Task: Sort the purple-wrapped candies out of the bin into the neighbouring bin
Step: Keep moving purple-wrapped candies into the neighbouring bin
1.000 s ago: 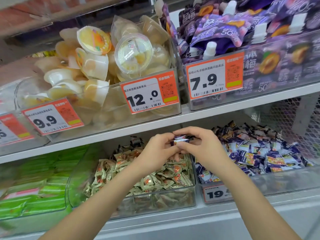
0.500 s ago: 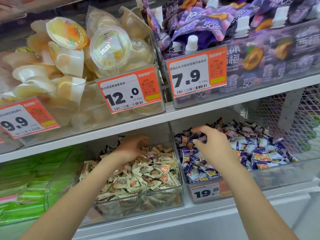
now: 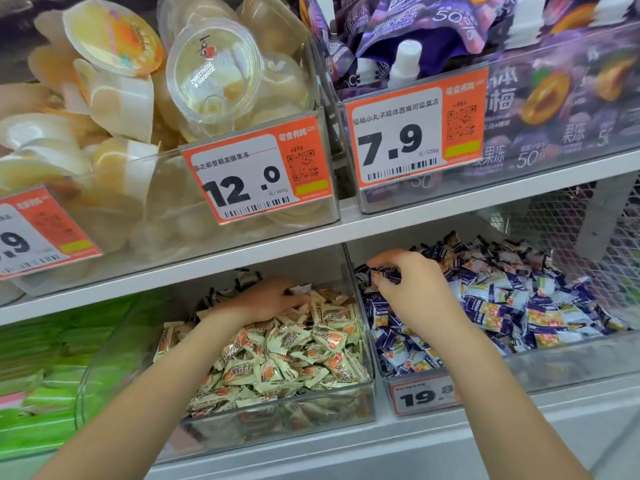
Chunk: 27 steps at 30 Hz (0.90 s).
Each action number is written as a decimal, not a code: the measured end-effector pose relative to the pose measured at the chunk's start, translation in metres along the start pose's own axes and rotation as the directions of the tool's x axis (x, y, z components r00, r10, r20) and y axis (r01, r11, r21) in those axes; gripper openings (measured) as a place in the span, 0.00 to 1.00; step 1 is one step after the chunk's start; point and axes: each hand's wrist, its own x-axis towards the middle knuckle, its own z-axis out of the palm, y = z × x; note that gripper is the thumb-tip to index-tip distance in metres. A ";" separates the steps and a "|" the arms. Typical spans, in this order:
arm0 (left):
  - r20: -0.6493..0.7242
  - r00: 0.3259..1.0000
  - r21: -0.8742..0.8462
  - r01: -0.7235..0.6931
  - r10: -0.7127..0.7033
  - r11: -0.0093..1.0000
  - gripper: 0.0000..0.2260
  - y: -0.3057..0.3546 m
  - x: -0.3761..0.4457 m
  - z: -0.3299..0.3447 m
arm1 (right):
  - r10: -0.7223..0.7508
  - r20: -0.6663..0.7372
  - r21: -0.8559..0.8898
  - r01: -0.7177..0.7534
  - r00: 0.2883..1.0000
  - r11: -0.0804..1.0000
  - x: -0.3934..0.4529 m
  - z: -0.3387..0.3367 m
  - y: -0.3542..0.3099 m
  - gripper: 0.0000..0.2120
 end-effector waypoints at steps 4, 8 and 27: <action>-0.094 0.995 -0.003 0.027 -0.028 1.000 0.17 0.020 -0.025 -0.012 | -0.136 0.010 0.084 0.134 0.991 0.987 0.000 0.003 -0.008 0.10; -0.189 0.967 0.184 -0.134 0.169 0.974 0.12 0.047 -0.063 -0.014 | -0.301 0.148 0.183 0.273 0.942 0.944 -0.007 0.010 -0.026 0.17; 0.274 0.956 0.227 -0.167 0.101 0.960 0.29 0.037 0.003 0.017 | -0.055 -0.038 0.013 0.055 0.998 0.998 -0.001 -0.007 0.013 0.13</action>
